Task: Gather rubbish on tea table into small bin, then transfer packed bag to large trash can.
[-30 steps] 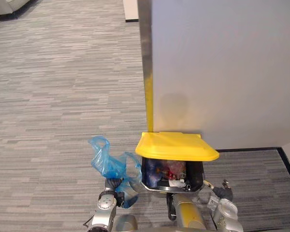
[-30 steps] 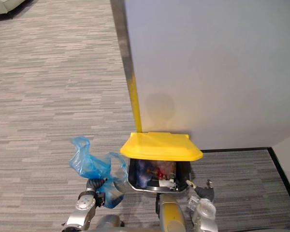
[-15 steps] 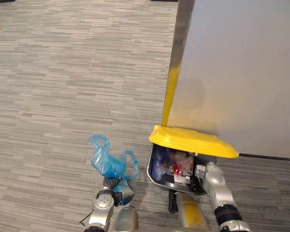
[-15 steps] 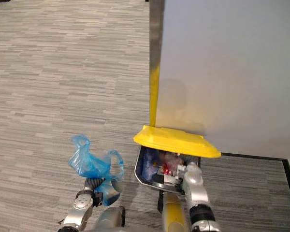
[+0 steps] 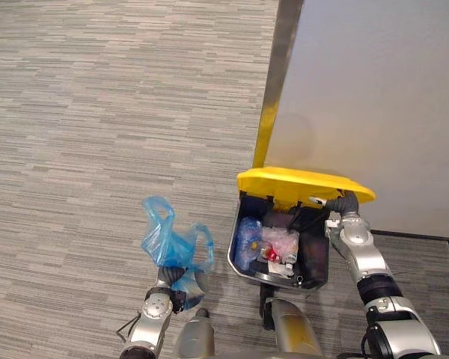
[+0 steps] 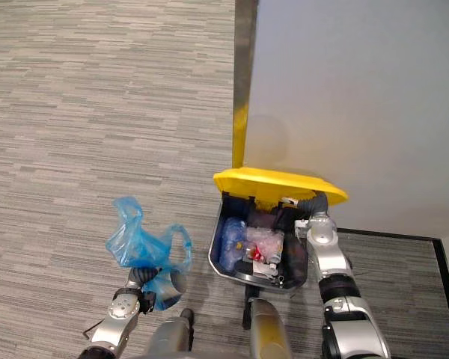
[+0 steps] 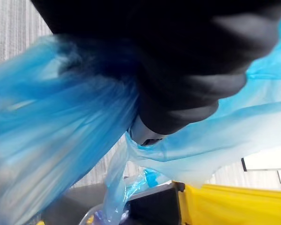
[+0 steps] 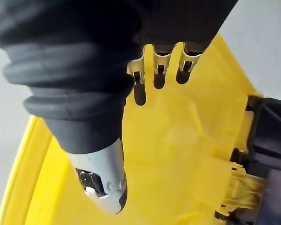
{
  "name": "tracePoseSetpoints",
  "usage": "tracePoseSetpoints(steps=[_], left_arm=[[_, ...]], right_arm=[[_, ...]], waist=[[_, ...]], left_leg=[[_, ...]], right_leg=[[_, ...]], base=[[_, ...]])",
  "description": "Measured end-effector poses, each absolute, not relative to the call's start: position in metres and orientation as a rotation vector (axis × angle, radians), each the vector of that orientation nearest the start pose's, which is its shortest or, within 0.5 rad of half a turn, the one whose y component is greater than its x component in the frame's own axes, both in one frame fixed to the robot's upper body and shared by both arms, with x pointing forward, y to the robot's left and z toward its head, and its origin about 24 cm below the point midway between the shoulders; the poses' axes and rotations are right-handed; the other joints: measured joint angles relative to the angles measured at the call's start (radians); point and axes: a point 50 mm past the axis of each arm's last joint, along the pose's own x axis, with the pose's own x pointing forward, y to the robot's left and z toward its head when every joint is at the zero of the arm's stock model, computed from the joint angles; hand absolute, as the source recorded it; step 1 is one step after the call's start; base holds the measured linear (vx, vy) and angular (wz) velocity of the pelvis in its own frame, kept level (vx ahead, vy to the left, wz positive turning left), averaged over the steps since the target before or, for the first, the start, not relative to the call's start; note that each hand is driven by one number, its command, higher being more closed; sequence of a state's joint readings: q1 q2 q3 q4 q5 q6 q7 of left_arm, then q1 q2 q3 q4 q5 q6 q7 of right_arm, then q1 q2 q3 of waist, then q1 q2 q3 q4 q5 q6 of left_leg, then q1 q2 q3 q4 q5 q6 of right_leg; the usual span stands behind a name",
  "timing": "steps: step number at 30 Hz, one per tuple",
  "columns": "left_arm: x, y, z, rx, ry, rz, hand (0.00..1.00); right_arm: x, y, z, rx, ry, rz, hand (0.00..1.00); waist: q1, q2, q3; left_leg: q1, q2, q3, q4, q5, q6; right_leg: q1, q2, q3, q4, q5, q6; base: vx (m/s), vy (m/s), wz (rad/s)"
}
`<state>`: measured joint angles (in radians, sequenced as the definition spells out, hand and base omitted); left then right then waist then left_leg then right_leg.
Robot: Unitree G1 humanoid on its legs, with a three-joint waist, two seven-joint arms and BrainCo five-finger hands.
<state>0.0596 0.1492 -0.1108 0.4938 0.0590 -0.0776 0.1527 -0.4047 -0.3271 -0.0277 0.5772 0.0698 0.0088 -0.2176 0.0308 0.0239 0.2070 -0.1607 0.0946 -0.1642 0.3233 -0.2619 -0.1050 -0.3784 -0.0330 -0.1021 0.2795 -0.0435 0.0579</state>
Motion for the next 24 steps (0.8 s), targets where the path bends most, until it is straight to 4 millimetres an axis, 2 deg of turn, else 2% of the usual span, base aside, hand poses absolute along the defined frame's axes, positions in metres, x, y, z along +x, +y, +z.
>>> tracePoseSetpoints(steps=[5,9,12,16,17,20,24], left_arm=[[0.214,0.169,-0.058,0.259,0.389,0.000,1.00],[0.232,0.144,-0.032,0.241,0.250,-0.098,1.00],[0.237,0.130,-0.020,0.217,0.189,-0.158,1.00],[0.246,0.100,-0.002,0.195,0.097,-0.268,1.00],[0.251,0.090,0.005,0.194,0.066,-0.304,1.00],[0.259,0.077,0.016,0.182,0.020,-0.345,1.00],[0.274,0.057,0.040,0.200,-0.078,-0.411,1.00]], right_arm=[[0.328,-0.233,0.043,-0.274,0.151,-0.265,0.00],[0.328,-0.235,0.044,-0.289,0.155,-0.250,0.00],[0.328,-0.233,0.043,-0.298,0.157,-0.239,0.00],[0.337,-0.227,0.047,-0.321,0.157,-0.211,0.00],[0.339,-0.224,0.049,-0.326,0.151,-0.198,0.00],[0.345,-0.216,0.055,-0.333,0.130,-0.168,0.00],[0.358,-0.206,0.077,-0.336,0.064,-0.141,0.00]], waist=[[-0.018,-0.002,0.004],[-0.018,-0.004,0.013],[-0.020,-0.004,0.013],[-0.020,-0.005,0.016],[-0.019,-0.007,0.025],[-0.021,-0.011,0.043],[-0.046,-0.014,0.086]], left_leg=[[0.014,0.003,0.000,-0.010,0.005,-0.001],[0.023,0.001,0.000,-0.011,0.006,-0.001],[0.027,0.002,0.001,-0.011,0.006,0.000],[0.041,0.002,0.026,-0.015,0.005,0.000],[0.050,0.001,0.036,-0.021,0.005,0.000],[0.062,0.001,0.051,-0.026,0.005,0.000],[0.066,-0.001,0.069,-0.032,0.005,0.000]], right_leg=[[0.013,0.001,-0.003,-0.002,0.005,-0.005],[0.024,-0.001,-0.004,-0.003,0.004,-0.004],[0.027,-0.001,-0.003,-0.003,0.004,-0.004],[0.027,0.005,0.018,-0.001,0.005,-0.002],[0.027,0.007,0.030,-0.001,0.006,0.001],[0.026,0.013,0.048,-0.001,0.007,0.003],[0.016,0.014,0.063,0.005,0.007,0.002]], base=[[0.01,-0.010,0.01],[0.00,0.000,0.00],[0.00,0.000,0.00],[-0.02,-0.015,-0.17],[-0.03,-0.010,-0.22],[-0.03,-0.011,-0.20],[-0.03,-0.009,-0.13]])
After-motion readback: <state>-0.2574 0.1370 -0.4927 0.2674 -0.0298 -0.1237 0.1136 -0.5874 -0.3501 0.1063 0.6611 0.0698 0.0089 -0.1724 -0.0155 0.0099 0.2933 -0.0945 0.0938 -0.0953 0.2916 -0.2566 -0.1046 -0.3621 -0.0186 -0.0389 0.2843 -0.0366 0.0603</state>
